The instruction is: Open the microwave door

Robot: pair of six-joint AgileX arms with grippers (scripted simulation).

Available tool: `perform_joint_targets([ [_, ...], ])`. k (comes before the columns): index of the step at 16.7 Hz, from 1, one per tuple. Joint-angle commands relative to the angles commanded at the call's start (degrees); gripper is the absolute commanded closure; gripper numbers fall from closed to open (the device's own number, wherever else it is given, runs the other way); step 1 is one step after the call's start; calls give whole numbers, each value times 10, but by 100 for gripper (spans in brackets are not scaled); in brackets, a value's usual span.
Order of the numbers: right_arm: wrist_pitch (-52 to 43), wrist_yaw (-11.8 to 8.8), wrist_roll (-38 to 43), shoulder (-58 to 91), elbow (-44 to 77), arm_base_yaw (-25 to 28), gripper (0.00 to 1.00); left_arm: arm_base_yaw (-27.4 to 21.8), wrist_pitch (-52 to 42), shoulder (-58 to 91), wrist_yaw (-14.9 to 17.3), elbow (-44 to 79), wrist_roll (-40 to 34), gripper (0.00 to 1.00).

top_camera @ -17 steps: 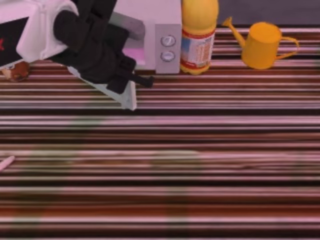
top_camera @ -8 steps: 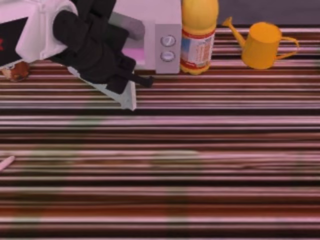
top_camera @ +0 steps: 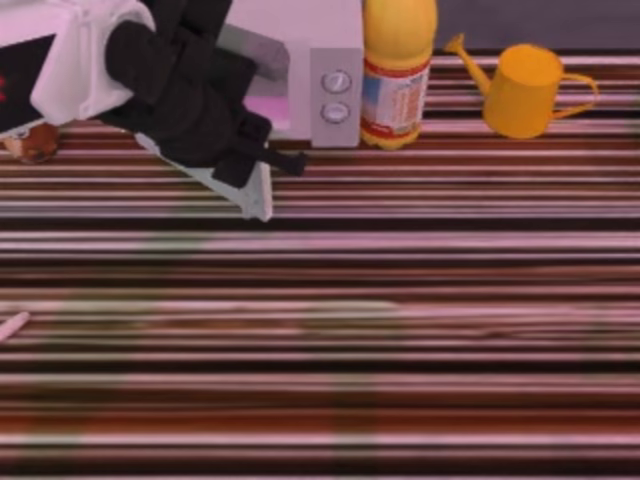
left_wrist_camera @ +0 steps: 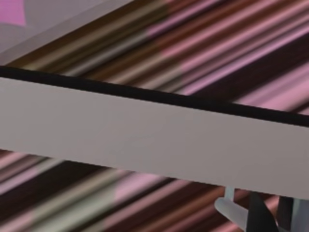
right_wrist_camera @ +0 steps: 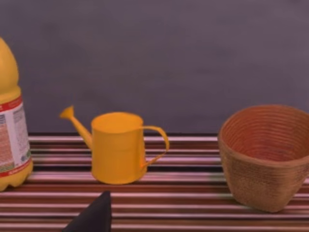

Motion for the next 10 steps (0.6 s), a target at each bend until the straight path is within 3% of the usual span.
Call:
perform_joint_targets([
  [5, 0, 0, 0, 0, 0, 0, 0, 1, 1, -3, 8, -5, 7, 100],
  [10, 0, 0, 0, 0, 0, 0, 0, 26, -3, -26, 43, -38, 74, 100],
])
